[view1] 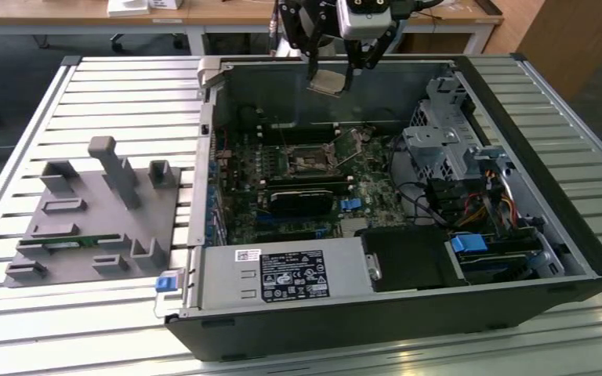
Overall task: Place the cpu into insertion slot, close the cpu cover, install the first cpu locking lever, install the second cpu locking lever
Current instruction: 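Place the cpu into insertion slot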
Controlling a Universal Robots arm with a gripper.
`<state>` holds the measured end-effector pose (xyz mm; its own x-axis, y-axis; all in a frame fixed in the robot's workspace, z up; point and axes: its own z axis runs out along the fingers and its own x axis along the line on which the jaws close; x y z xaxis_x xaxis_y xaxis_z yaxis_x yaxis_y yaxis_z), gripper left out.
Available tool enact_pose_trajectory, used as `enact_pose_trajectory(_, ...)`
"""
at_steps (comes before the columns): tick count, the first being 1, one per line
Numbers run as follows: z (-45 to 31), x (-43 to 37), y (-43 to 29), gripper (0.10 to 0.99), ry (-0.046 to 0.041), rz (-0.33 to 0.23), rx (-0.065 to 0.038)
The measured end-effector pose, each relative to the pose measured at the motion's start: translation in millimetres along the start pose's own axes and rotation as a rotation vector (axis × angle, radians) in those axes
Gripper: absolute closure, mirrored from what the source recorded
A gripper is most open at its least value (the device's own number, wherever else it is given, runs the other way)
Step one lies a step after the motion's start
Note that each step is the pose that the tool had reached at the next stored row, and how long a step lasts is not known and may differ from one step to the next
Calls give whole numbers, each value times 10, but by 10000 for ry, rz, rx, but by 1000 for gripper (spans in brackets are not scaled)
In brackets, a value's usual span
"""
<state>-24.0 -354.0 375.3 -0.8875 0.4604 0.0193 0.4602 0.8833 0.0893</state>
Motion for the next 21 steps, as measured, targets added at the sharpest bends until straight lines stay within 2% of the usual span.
enact_pose_trajectory(21,0,0,0,545,-55,606,-12)
